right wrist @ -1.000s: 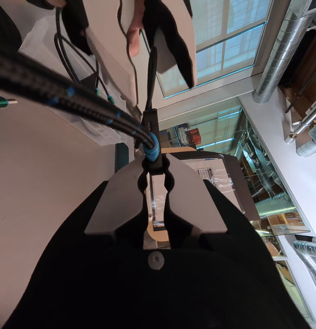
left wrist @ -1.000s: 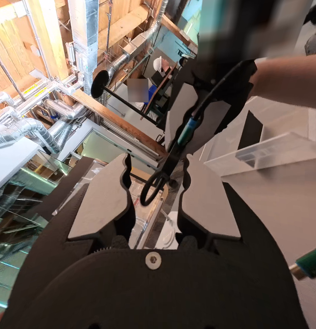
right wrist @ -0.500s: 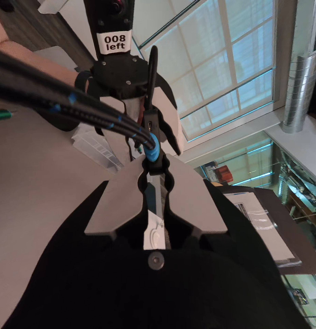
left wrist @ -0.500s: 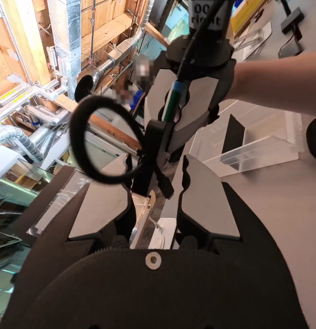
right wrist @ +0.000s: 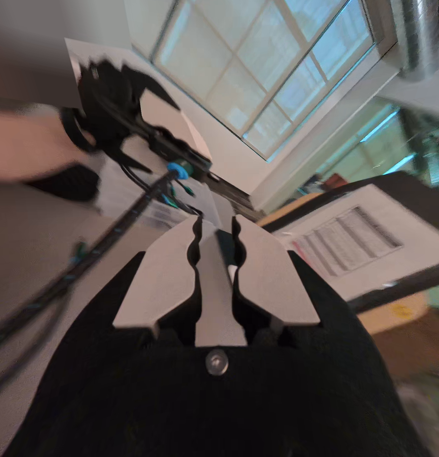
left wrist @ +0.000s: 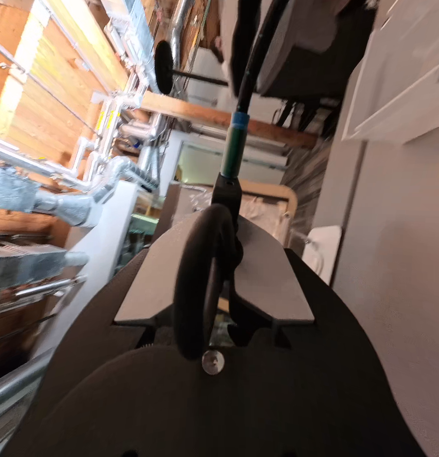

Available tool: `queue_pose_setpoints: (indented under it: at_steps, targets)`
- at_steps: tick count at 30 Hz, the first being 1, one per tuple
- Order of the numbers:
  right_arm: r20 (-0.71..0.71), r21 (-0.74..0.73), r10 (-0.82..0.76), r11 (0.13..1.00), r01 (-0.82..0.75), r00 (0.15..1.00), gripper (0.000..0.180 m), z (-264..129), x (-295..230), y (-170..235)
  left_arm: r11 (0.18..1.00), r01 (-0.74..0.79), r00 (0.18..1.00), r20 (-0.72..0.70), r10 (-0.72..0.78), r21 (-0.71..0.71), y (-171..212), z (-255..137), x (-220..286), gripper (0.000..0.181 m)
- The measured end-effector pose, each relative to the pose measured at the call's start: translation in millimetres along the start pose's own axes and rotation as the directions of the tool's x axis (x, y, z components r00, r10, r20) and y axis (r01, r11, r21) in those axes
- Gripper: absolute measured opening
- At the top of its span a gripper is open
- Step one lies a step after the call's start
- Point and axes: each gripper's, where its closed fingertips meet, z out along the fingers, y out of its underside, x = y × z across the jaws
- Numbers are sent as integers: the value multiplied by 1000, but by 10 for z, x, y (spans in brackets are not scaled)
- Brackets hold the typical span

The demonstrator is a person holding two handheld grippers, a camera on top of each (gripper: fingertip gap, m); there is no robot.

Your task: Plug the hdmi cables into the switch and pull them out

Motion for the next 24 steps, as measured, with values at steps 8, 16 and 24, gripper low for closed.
queue_pose_setpoints:
  at_steps: [8, 16, 24]
  targets:
    - [-306, 108, 289, 957, -269, 907, 28, -128, 560, -293, 972, -73, 994, 63, 89, -223, 484, 9, -163, 17]
    - [-220, -82, 43, 995, -63, 975, 28, 273, 129, -344, 964, -112, 991, 47, 127, -241, 485, 108, -53, 17]
    - [-97, -184, 215, 956, -230, 972, 28, 629, -9, 157, 949, -186, 975, 72, 210, -253, 420, 175, -3, 17]
